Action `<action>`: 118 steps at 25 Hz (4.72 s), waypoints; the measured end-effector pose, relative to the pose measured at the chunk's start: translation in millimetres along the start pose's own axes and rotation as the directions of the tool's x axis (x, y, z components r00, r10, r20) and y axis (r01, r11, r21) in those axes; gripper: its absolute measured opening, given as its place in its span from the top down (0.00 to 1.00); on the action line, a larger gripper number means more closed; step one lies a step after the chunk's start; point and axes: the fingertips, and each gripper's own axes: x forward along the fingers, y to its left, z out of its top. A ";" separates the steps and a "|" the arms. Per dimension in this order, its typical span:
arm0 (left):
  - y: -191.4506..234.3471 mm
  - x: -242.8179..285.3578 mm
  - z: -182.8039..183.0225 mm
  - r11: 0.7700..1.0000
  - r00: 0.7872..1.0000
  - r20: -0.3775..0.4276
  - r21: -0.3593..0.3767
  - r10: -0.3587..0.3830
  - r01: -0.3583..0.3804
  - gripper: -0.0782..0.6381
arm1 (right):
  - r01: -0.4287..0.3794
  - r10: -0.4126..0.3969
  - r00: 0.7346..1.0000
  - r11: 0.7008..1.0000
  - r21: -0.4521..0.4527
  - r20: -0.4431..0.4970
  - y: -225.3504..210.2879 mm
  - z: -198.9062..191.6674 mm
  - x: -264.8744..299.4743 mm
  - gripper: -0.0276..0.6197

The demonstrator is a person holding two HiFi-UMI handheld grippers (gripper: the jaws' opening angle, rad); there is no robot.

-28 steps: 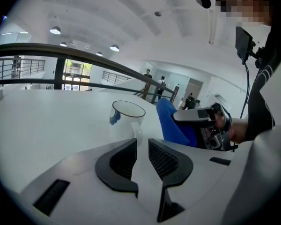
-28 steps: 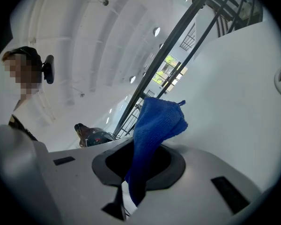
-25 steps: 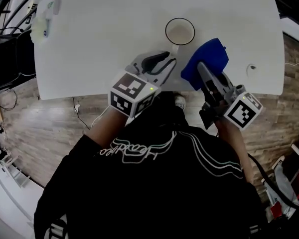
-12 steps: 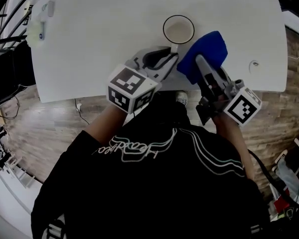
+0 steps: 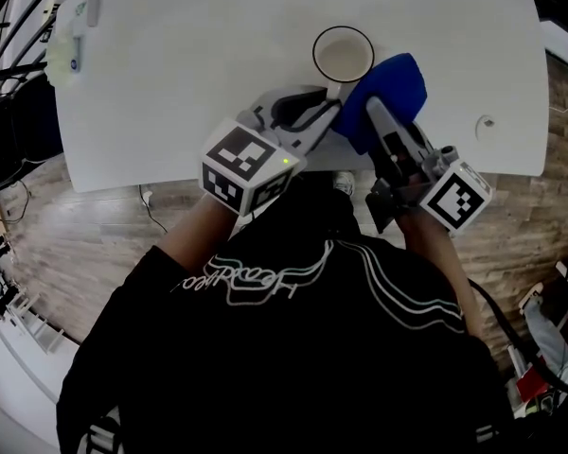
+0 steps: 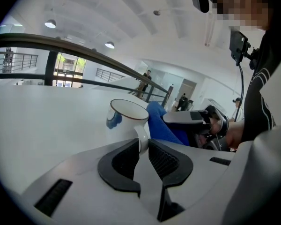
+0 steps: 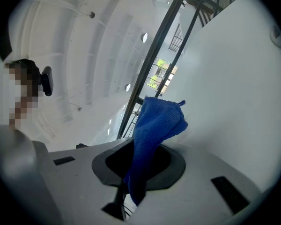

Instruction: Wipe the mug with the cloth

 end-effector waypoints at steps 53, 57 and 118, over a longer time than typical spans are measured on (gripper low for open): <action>17.3 -18.6 0.2 0.965 0.993 -0.089 0.257 0.081 -0.055 0.79 | 0.069 -0.092 0.978 0.990 -0.126 -0.187 -6.3 22.2 -7.6 0.88; 15.8 -20.5 -0.7 0.949 0.991 -0.108 0.312 0.078 -0.041 0.79 | 0.035 -0.061 0.980 0.990 -0.139 -0.189 1.3 25.3 -3.2 0.88; 72.6 -18.9 16.3 0.763 0.973 -0.186 0.646 0.137 0.016 0.79 | -0.041 -0.092 0.908 0.952 -0.304 -0.410 -4.3 78.0 40.0 0.88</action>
